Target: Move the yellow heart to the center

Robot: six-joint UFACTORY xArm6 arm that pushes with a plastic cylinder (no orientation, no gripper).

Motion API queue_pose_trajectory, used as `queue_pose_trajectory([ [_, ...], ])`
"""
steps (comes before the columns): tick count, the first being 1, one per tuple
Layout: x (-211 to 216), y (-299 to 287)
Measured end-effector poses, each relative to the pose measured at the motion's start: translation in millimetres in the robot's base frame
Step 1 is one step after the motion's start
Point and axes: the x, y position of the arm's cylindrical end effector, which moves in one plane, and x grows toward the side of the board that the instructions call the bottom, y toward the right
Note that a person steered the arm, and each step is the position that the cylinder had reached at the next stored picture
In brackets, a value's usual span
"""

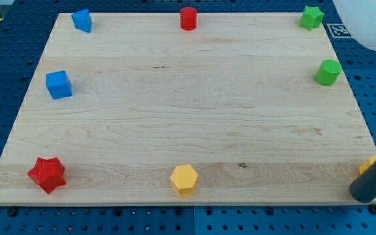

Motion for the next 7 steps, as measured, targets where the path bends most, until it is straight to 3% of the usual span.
queue_pose_trajectory([
  [4,0,25],
  [5,-2,78],
  [6,-19,96],
  [7,-24,80],
])
